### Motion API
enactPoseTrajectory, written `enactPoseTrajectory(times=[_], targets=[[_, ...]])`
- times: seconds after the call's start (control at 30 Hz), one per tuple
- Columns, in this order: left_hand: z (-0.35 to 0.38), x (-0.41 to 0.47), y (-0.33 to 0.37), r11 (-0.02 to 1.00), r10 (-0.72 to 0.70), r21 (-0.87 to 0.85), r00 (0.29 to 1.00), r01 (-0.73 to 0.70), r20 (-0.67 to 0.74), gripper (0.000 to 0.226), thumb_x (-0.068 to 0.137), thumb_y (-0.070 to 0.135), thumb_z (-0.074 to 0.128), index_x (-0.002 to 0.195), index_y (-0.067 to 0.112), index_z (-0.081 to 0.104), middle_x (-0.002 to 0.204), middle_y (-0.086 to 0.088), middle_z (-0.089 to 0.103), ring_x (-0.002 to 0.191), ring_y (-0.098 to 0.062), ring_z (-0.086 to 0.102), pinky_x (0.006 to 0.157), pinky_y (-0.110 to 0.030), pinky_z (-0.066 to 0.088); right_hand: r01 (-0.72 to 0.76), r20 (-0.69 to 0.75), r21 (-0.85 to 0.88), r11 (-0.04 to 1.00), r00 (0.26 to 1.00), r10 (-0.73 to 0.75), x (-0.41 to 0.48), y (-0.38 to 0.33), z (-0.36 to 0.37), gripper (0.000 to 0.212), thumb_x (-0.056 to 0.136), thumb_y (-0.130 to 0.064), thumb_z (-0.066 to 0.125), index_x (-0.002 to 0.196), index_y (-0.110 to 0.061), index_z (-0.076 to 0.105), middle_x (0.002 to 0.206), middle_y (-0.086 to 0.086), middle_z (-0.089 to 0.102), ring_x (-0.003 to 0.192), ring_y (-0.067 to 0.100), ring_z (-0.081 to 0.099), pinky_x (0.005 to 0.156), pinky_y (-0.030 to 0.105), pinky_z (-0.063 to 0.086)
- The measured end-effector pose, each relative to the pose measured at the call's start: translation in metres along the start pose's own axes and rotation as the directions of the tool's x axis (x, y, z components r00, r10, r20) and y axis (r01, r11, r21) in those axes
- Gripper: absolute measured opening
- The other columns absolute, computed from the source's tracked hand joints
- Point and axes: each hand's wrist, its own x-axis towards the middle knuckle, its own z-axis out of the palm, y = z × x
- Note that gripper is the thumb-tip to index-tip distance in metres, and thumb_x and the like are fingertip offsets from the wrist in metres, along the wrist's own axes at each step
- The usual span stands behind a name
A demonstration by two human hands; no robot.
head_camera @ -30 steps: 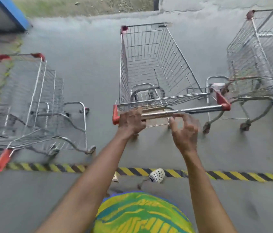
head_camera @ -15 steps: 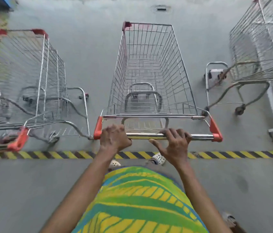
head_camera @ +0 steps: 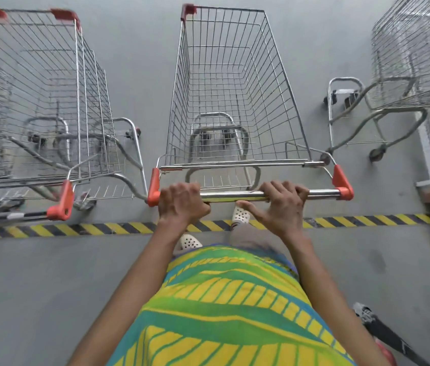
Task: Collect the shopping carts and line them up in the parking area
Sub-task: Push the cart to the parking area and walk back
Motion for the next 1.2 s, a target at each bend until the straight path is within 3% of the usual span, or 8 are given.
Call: enactPoseTrajectory(times=[0.17,0.33,0.43,0.63,0.93,1.03,1.13,1.2], targets=[[-0.011,0.042,-0.013,1.000,0.016,-0.022,0.999,-0.017,-0.030,0.027,0.078,0.034,0.059,0.097,0.021,0.071,0.073,-0.002,0.057,0.066,-0.023,0.049,0.065,-0.027,0.035,-0.012,0.110,-0.015,1.000,0.994,0.013,0.056,-0.009,0.003,0.074,0.069,-0.100,0.041,0.072,-0.027,0.053,0.073,-0.012,0.057,0.083,0.017,0.055,0.083,0.044,0.033],[-0.033,0.122,-0.042,0.995,0.006,-0.095,0.997,-0.014,-0.077,0.035,0.073,0.042,0.055,0.090,0.017,0.073,0.068,-0.001,0.059,0.066,-0.022,0.058,0.072,-0.028,0.052,0.052,0.265,-0.134,0.990,0.964,-0.015,0.156,-0.024,0.020,0.096,0.061,-0.109,0.026,0.088,-0.029,0.072,0.071,-0.011,0.062,0.079,0.017,0.059,0.085,0.042,0.036],[-0.056,0.182,-0.065,0.999,0.000,-0.042,0.998,-0.002,-0.059,0.032,0.076,0.042,0.058,0.089,0.015,0.068,0.073,-0.003,0.058,0.071,-0.023,0.057,0.075,-0.032,0.051,0.082,0.292,-0.131,0.988,0.955,-0.041,0.228,-0.035,0.036,0.094,0.056,-0.111,0.027,0.061,-0.021,0.053,0.055,-0.005,0.054,0.062,0.020,0.058,0.080,0.039,0.042],[-0.108,0.320,-0.109,1.000,-0.030,0.004,0.990,0.031,-0.136,0.025,0.069,0.036,0.058,0.077,0.013,0.066,0.071,-0.007,0.059,0.064,-0.024,0.052,0.062,-0.029,0.037,0.167,0.227,-0.192,0.967,0.966,-0.122,0.381,-0.055,0.071,0.094,0.055,-0.112,0.027,0.053,-0.019,0.040,0.049,-0.004,0.043,0.048,0.012,0.042,0.055,0.025,0.032],[-0.190,0.522,-0.158,0.996,-0.082,-0.049,0.975,0.073,-0.208,0.089,0.054,0.066,0.016,0.100,0.022,0.078,0.086,-0.011,0.068,0.070,-0.025,0.051,0.065,-0.031,0.040,0.224,0.240,-0.188,0.956,0.955,-0.176,0.613,-0.083,0.121,0.099,0.057,-0.110,0.021,0.053,-0.016,0.051,0.047,-0.006,0.034,0.049,0.012,0.041,0.053,0.023,0.026],[-0.211,0.573,-0.164,0.991,-0.130,-0.031,0.972,0.127,-0.194,0.083,0.053,0.062,0.018,0.092,0.019,0.077,0.082,-0.012,0.065,0.069,-0.025,0.050,0.068,-0.032,0.038,0.219,0.264,-0.152,0.964,0.949,-0.174,0.671,-0.087,0.132,0.101,0.057,-0.111,0.023,0.056,-0.017,0.057,0.048,-0.006,0.037,0.052,0.014,0.047,0.055,0.025,0.030],[-0.221,0.605,-0.165,0.990,-0.141,-0.020,0.975,0.139,-0.169,0.083,0.053,0.063,0.021,0.093,0.016,0.077,0.082,-0.013,0.063,0.070,-0.026,0.049,0.067,-0.034,0.036,0.219,0.292,-0.137,0.966,0.941,-0.172,0.703,-0.085,0.135,0.092,0.059,-0.110,0.026,0.053,-0.020,0.045,0.049,-0.007,0.034,0.052,0.013,0.044,0.056,0.027,0.030],[-0.224,0.615,-0.163,0.985,-0.172,-0.036,0.970,0.169,-0.172,0.066,0.058,0.054,0.035,0.093,0.017,0.077,0.081,-0.011,0.060,0.071,-0.027,0.049,0.072,-0.036,0.042,0.225,0.270,-0.166,0.960,0.947,-0.176,0.710,-0.081,0.136,0.092,0.061,-0.109,0.026,0.054,-0.019,0.042,0.051,-0.005,0.036,0.054,0.016,0.045,0.057,0.028,0.029]])
